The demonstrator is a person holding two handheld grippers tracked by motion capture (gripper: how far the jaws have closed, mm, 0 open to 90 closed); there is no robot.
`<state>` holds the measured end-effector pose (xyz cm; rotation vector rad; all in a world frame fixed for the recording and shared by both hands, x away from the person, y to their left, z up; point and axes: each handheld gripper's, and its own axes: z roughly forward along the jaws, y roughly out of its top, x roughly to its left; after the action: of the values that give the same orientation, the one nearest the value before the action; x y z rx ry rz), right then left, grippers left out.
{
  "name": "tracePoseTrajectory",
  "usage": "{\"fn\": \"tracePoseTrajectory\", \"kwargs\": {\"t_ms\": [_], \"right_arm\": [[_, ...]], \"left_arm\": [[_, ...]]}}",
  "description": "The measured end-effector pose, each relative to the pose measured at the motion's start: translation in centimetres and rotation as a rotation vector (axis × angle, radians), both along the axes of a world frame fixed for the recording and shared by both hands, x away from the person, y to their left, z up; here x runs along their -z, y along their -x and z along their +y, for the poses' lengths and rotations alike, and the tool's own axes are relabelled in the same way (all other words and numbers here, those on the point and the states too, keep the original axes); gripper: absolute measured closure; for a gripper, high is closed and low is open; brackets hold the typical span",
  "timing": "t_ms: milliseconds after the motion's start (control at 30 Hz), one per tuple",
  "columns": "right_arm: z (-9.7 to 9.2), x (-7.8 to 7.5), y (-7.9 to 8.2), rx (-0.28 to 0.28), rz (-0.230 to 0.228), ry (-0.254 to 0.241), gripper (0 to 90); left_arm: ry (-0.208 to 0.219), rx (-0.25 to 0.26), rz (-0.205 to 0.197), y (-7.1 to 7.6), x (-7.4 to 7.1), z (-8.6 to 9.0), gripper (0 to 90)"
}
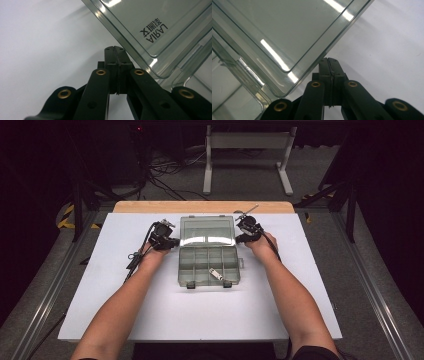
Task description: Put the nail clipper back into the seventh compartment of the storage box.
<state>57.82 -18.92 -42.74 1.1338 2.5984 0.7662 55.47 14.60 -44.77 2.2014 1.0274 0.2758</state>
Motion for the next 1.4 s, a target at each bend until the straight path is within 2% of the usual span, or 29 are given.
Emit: {"fn": "tracePoseTrajectory", "kwargs": {"t_ms": [267,467,500,733,800,1100,1400], "right_arm": [[0.0,-0.6,0.2,-0.003,-0.026,-0.012,90.0],[0.1,-1.1,0.4,-0.003,-0.052,-0.026,90.0],[0.1,-1.1,0.4,-0.007,-0.059,-0.029,90.0],[0.0,-1.7,0.7,-0.006,-0.086,-0.038,90.0],[-0.1,-1.9,0.8,-0.005,-0.092,-0.044,90.0],[-0.2,-2.8,1.4,-0.015,-0.123,-0.057,90.0],[-0.5,-3.7,2.1,-0.028,-0.141,-0.07,90.0]], "left_arm": [[0.009,-0.002,-0.018,0.1,-0.5,0.2,89.3],[0.039,-0.015,-0.029,0.3,-1.0,0.3,89.4],[0.035,-0.014,-0.04,0.3,-1.0,0.4,89.4],[0.051,-0.014,-0.046,0.6,-1.4,0.4,89.4],[0.051,-0.015,-0.061,0.6,-1.6,0.4,89.4],[0.062,-0.007,-0.079,1.2,-2.4,0.5,89.4],[0.07,-0.004,-0.094,1.7,-3.0,0.5,89.4]]}}
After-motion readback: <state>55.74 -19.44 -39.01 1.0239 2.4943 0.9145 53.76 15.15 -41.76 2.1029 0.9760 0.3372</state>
